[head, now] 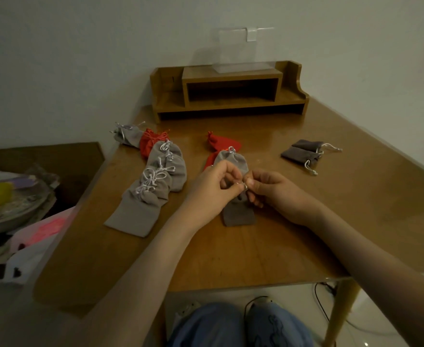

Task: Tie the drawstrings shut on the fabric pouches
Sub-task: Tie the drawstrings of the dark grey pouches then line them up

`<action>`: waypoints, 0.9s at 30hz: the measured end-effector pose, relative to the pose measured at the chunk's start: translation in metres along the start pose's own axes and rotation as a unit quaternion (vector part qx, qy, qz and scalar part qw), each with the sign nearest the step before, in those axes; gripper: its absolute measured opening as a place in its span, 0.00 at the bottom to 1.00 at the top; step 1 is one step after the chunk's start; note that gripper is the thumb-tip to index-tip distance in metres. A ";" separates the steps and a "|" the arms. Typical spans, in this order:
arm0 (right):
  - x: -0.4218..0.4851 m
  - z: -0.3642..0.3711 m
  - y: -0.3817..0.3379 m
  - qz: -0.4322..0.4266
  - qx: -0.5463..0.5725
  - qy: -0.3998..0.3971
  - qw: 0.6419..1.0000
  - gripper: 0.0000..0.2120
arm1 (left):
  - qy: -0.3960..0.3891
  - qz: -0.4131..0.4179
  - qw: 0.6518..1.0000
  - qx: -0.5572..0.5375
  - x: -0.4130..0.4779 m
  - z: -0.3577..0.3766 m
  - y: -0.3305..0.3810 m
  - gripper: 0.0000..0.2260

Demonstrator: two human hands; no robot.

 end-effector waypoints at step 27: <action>0.002 -0.008 -0.005 -0.005 -0.005 0.033 0.999 0.06 | 0.072 -0.033 0.992 -0.101 0.001 -0.005 -0.007 0.05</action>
Point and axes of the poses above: each hand's wrist, its own x-axis towards the middle knuckle, its own z-axis out of the palm, y = z × x, the point moved 10 cm from there along x, towards the middle knuckle, and after that the axes turned 11 degrees about y, right-handed, at the moved point
